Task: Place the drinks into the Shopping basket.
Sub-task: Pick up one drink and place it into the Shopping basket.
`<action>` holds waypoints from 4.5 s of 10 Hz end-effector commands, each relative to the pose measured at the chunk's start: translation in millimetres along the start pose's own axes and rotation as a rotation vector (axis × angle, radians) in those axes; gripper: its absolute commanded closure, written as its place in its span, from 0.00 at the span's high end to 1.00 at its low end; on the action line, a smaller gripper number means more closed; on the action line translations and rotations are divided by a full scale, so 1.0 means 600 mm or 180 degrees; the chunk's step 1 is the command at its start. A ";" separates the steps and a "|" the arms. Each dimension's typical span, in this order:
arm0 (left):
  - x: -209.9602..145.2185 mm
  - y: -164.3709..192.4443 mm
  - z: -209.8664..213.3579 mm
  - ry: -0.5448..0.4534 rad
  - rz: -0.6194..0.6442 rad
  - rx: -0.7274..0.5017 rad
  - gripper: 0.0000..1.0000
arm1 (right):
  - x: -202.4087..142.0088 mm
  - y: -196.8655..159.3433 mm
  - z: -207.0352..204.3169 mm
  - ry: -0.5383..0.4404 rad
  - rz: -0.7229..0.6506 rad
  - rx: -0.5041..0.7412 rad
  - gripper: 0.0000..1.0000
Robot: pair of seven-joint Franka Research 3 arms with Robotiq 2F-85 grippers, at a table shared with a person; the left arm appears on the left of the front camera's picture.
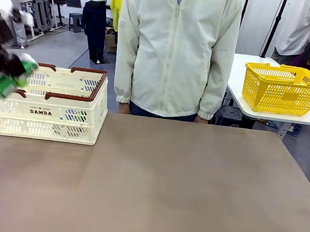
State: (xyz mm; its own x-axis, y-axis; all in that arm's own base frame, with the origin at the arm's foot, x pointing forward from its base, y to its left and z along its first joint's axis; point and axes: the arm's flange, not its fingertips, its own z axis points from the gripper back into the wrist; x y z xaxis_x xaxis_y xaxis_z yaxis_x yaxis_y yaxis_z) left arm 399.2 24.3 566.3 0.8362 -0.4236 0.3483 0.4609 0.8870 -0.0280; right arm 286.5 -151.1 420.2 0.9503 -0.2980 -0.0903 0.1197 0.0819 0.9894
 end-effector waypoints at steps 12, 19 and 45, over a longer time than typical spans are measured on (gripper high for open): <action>0.212 0.165 -0.206 0.0915 0.1106 0.0427 0.00 | -0.004 0.001 0.002 0.0030 0.0045 0.0001 1.00; 0.203 0.169 -0.352 0.1125 0.1065 0.0660 0.00 | -0.004 0.001 0.002 0.0030 0.0045 0.0001 1.00; -0.325 0.210 -0.049 -0.0820 0.1132 -0.3206 1.00 | -0.004 0.001 0.002 0.0030 0.0045 0.0001 1.00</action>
State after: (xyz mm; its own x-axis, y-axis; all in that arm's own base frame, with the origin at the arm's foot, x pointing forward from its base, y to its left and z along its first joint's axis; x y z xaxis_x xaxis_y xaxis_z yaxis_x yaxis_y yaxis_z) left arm 306.3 217.7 464.0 0.9358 -0.0362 0.3506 0.3404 0.3509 -0.8724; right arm 286.5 -151.0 420.1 0.9504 -0.2975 -0.0908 0.1201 0.0818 0.9894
